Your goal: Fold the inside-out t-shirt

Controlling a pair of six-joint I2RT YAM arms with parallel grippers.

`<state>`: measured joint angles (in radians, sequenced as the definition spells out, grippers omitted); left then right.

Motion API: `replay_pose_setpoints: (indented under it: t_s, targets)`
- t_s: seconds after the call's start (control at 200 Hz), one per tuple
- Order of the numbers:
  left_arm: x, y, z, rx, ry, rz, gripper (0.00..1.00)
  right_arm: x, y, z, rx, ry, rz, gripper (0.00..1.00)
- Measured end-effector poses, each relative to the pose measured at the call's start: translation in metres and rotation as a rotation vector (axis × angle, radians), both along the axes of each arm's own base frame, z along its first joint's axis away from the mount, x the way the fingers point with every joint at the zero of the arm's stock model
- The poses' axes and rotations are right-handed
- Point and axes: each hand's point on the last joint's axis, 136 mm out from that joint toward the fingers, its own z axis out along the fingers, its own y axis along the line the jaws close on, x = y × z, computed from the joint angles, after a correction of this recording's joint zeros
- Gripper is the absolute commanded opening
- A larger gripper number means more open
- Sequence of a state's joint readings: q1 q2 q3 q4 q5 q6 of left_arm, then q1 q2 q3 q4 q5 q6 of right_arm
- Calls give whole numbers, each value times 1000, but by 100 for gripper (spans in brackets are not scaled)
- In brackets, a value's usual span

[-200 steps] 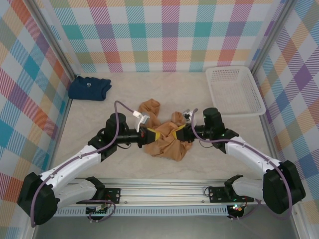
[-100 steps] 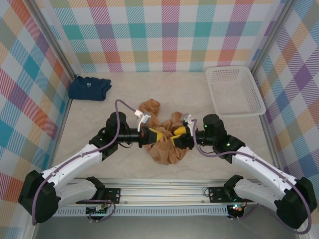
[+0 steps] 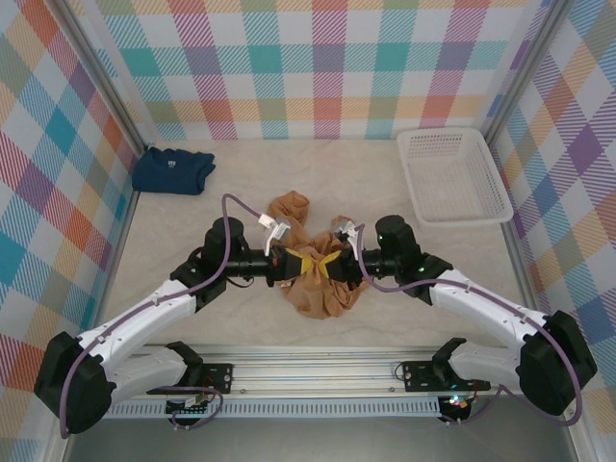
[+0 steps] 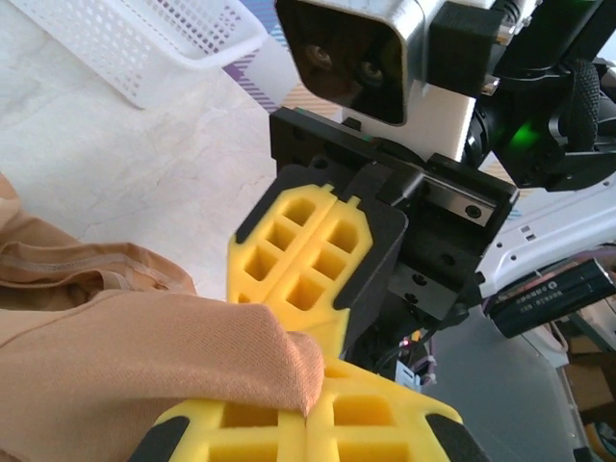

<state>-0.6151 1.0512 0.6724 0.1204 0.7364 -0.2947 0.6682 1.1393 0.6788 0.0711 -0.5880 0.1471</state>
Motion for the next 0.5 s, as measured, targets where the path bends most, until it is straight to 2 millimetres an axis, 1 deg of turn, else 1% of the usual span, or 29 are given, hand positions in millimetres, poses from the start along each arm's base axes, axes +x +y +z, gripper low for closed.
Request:
replay_pose_setpoints:
  t_s: [0.05, 0.22, 0.39, 0.5]
  targets:
    - [3, 3, 1, 5, -6, 26, 0, 0, -2, 6, 28, 3, 5, 0]
    - [20, 17, 1, 35, -33, 155, 0, 1, -20, 26, 139, 15, 0, 0]
    - [38, 33, -15, 106, -22, 289, 0, -7, -20, 43, 210, 18, 53, 0]
    - [44, 37, -29, 156, 0, 323, 10, -11, -19, 51, 240, 17, 78, 0]
